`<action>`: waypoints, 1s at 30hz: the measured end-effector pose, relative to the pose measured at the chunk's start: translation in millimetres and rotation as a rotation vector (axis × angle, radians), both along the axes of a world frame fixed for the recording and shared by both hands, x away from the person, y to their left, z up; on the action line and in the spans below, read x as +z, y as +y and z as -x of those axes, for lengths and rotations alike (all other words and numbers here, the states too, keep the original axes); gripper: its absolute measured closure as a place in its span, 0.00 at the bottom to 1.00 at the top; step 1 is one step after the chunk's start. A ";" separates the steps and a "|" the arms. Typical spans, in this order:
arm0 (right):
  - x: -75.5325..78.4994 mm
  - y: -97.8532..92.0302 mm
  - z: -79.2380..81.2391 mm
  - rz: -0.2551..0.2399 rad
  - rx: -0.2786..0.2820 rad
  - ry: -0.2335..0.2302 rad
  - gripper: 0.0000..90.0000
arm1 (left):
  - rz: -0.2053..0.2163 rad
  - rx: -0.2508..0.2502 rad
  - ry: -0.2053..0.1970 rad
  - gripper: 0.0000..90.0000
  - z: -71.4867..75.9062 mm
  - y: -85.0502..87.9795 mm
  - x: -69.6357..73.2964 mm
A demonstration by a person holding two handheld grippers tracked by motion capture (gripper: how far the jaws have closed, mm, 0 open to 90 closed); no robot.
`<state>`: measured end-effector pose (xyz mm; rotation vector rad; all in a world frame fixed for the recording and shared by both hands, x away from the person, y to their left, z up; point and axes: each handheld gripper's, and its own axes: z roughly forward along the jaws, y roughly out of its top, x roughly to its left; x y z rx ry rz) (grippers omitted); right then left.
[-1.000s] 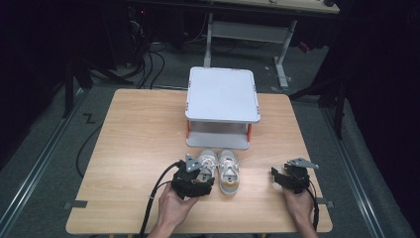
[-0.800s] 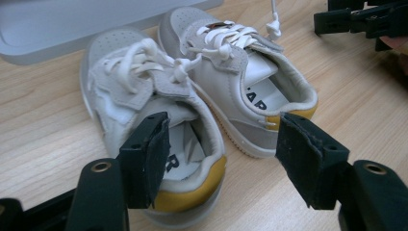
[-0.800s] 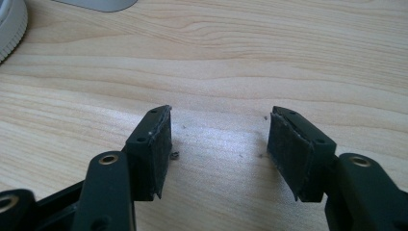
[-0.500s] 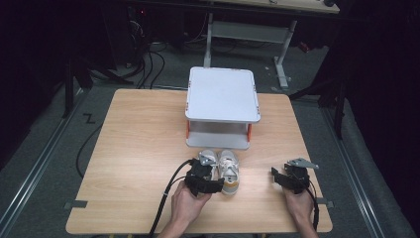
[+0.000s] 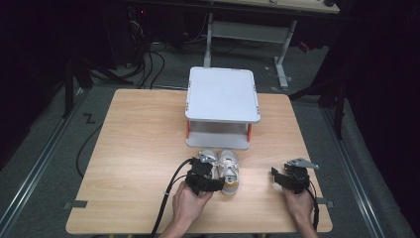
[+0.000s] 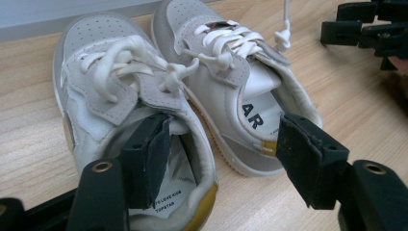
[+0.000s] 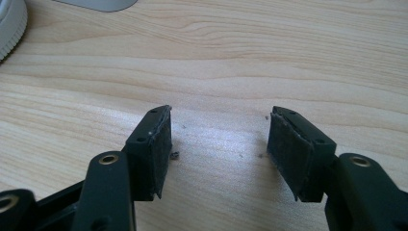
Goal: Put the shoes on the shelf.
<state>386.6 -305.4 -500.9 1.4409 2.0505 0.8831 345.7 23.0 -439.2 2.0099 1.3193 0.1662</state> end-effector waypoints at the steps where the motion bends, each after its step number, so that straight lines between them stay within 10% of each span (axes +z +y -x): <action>1: 0.0 0.0 0.0 0.000 0.000 0.000 0.46 | -0.011 0.008 0.008 0.40 -2.8 -2.1 -0.6; 19: 0.0 0.2 0.1 0.000 -0.003 0.000 0.46 | -0.104 0.040 0.000 0.48 -15.3 -22.4 -8.7; 30: 0.0 0.1 0.1 0.001 -0.002 -0.001 0.46 | -0.126 -0.008 -0.012 0.74 -15.2 -22.2 -11.4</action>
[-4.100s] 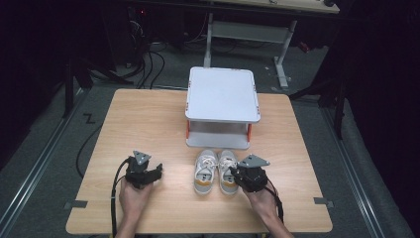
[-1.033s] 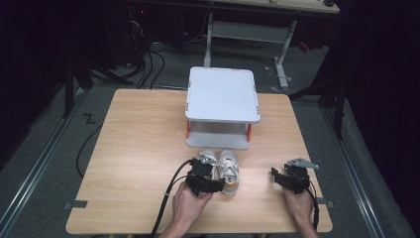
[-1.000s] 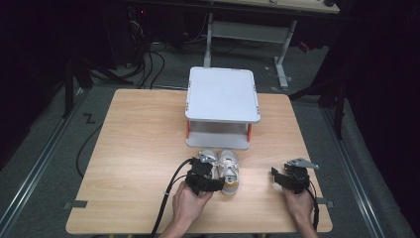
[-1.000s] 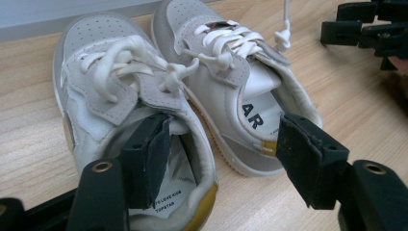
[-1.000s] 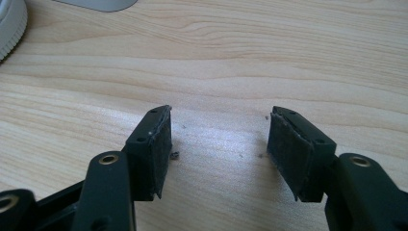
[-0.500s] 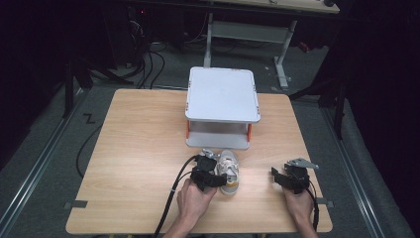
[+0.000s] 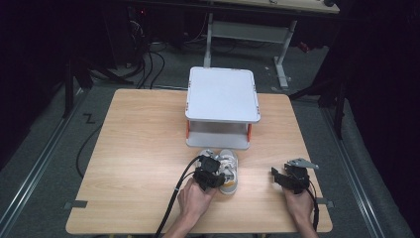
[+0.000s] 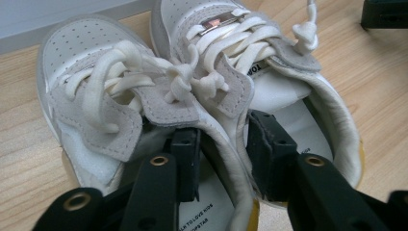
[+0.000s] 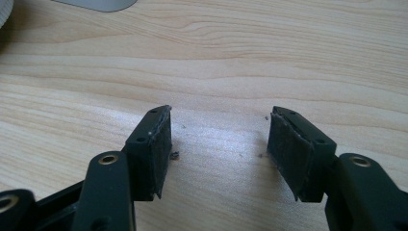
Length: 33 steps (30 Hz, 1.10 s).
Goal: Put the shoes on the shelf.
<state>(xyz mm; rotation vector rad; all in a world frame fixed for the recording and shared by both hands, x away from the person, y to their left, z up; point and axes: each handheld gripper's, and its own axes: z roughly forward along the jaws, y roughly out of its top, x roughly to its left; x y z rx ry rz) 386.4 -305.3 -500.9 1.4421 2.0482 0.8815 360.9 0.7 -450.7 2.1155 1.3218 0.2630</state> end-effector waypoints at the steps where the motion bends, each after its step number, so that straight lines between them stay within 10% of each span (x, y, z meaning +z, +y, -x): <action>1: 0.0 0.0 0.0 0.000 0.000 0.000 0.46 | 0.000 0.000 0.000 0.76 0.0 0.0 0.0; 33: 0.0 0.3 -0.1 0.000 0.003 0.002 0.44 | -0.016 -0.109 -0.043 0.90 8.7 13.8 6.5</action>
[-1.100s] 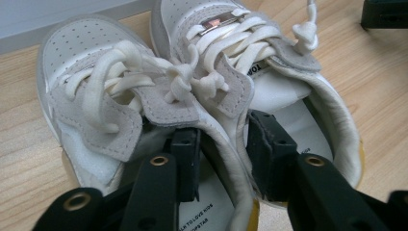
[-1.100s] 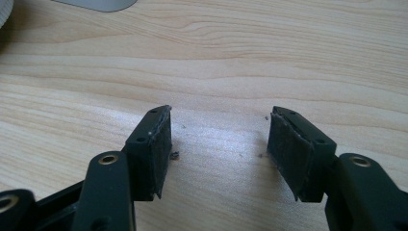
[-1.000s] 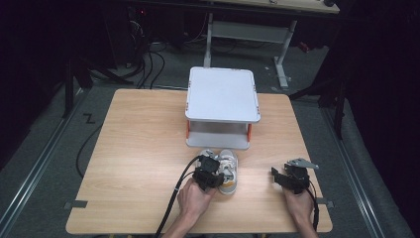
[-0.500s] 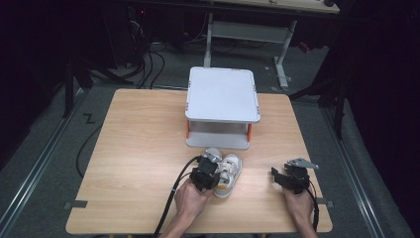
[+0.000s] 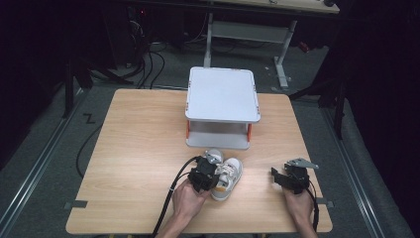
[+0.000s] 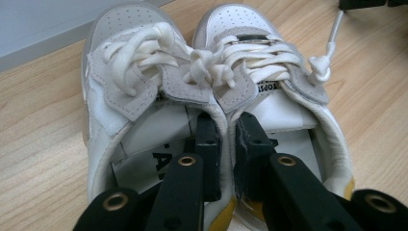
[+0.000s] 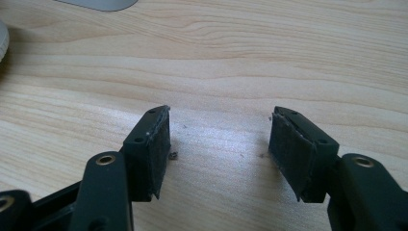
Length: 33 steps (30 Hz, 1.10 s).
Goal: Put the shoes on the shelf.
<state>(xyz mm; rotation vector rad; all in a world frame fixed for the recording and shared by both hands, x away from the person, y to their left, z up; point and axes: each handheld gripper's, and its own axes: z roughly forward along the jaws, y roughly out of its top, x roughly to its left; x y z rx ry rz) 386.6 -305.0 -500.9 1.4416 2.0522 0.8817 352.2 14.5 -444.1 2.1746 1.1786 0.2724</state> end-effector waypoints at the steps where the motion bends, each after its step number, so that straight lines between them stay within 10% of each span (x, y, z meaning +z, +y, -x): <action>1: 0.0 0.1 0.0 -0.001 0.001 0.001 0.43 | 0.001 -0.003 0.001 0.91 0.2 -0.2 0.6; 33: 0.2 0.9 -0.3 0.004 0.012 -0.001 0.44 | 0.002 0.023 -0.063 0.91 -43.6 5.6 20.8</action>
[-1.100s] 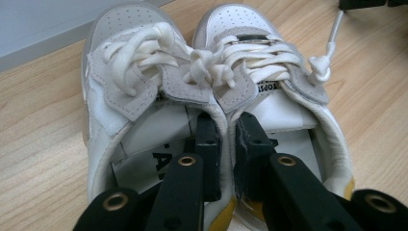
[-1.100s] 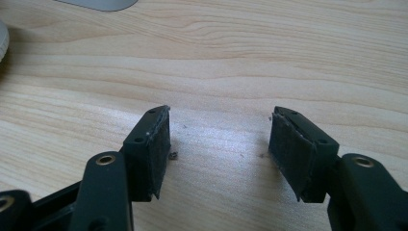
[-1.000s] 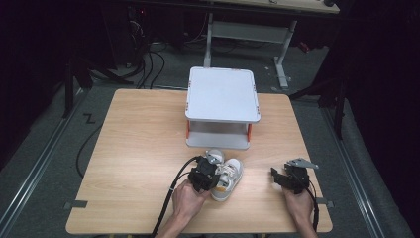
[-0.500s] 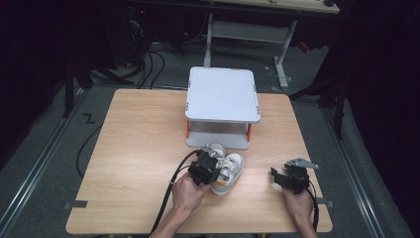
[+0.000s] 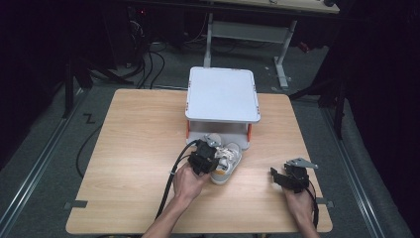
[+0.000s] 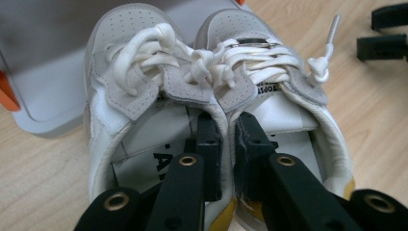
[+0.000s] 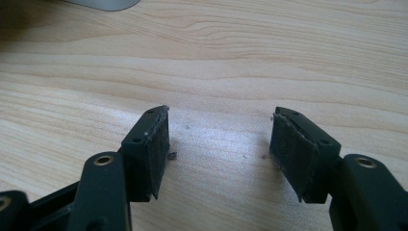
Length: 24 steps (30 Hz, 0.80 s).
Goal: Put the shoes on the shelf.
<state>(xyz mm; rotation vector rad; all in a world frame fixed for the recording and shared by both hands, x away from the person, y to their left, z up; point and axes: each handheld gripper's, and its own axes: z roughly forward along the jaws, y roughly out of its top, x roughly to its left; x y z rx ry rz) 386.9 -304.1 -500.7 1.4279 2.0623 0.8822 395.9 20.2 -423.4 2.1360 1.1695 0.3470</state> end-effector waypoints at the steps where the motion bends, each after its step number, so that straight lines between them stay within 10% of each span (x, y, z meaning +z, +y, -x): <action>1: 0.8 0.8 1.2 0.006 0.013 0.001 0.48 | 0.005 0.011 -0.010 0.91 -4.9 0.9 0.4; 13: 42.2 16.1 -0.3 -0.124 0.160 -0.026 0.60 | -0.002 0.065 -0.052 0.91 -28.1 -2.3 -1.7; 24: 120.7 46.7 -22.3 -0.228 0.283 -0.133 0.63 | -0.012 0.086 -0.062 0.91 -46.7 -8.4 -7.2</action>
